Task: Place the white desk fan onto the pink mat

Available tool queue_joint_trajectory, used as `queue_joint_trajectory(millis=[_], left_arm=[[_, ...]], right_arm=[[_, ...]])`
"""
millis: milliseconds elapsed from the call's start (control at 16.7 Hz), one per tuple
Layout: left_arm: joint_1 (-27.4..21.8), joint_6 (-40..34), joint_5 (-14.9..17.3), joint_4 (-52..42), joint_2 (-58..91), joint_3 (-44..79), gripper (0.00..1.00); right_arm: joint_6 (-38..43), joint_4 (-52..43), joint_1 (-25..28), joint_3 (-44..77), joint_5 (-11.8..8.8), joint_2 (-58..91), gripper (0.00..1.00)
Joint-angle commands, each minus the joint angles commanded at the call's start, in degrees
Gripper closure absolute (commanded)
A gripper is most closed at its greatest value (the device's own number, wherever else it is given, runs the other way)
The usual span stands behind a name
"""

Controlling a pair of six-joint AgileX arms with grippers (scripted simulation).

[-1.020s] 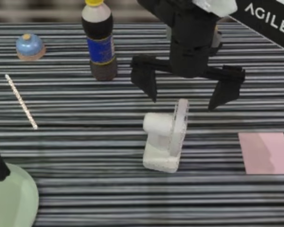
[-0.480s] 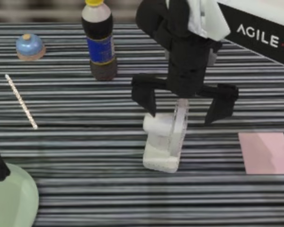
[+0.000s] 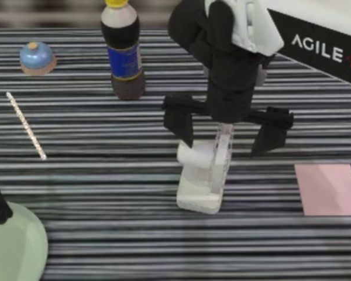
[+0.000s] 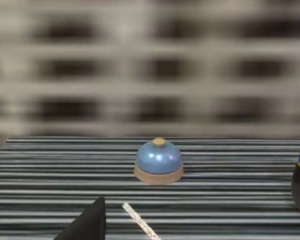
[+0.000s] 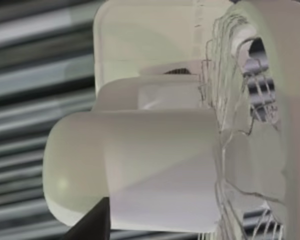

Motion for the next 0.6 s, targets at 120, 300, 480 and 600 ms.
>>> queue_joint_trajectory(millis=[120, 300, 480, 600], left_arm=[[0.00, 0.00, 0.00, 0.00, 0.00, 0.00, 0.00], [0.00, 0.00, 0.00, 0.00, 0.00, 0.00, 0.00], [0.00, 0.00, 0.00, 0.00, 0.00, 0.00, 0.00], [0.00, 0.00, 0.00, 0.00, 0.00, 0.00, 0.00]], right_arm=[[0.00, 0.00, 0.00, 0.00, 0.00, 0.00, 0.30], [0.00, 0.00, 0.00, 0.00, 0.00, 0.00, 0.53], [0.00, 0.00, 0.00, 0.00, 0.00, 0.00, 0.75], [0.00, 0.00, 0.00, 0.00, 0.00, 0.00, 0.90]])
